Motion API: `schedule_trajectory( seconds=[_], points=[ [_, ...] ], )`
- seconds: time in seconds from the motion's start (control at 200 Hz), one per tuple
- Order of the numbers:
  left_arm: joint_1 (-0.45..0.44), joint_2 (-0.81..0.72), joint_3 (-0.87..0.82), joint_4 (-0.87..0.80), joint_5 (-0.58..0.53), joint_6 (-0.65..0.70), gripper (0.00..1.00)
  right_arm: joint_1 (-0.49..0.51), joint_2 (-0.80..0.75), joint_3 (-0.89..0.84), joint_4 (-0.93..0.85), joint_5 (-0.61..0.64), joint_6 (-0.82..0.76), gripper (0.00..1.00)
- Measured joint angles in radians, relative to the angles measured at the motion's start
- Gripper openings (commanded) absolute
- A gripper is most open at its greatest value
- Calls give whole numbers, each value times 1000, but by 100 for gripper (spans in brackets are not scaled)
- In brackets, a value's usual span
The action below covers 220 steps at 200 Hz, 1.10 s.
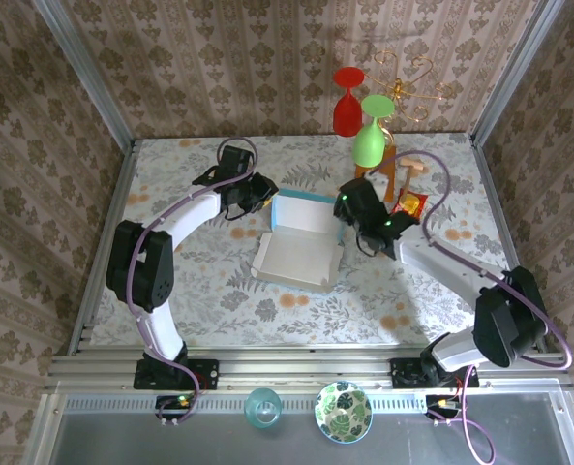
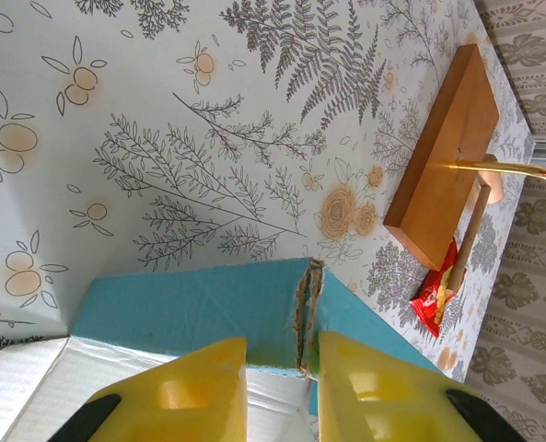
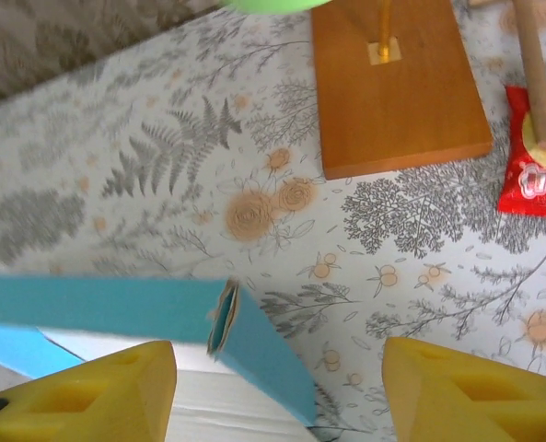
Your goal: Fold the paper box
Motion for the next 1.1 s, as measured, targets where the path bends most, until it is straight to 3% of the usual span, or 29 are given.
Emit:
schedule_trajectory(
  seconds=[0.145,0.365,0.755,0.92,1.1],
  points=[
    [0,0,3,-3,-6,5,23,-103,7,23,-39,-119,137,61],
    [-1,0,9,-13,-10,8,23,-103,119,84,-59,-257,265,57],
    [-1,31,57,-56,-10,45,25,-108,187,101,-37,-345,378,31],
    [-2,84,145,-123,-10,89,28,-118,187,70,-19,-360,431,29],
    [-2,227,352,-240,-7,184,38,-138,187,0,-97,-375,484,32]
  ],
)
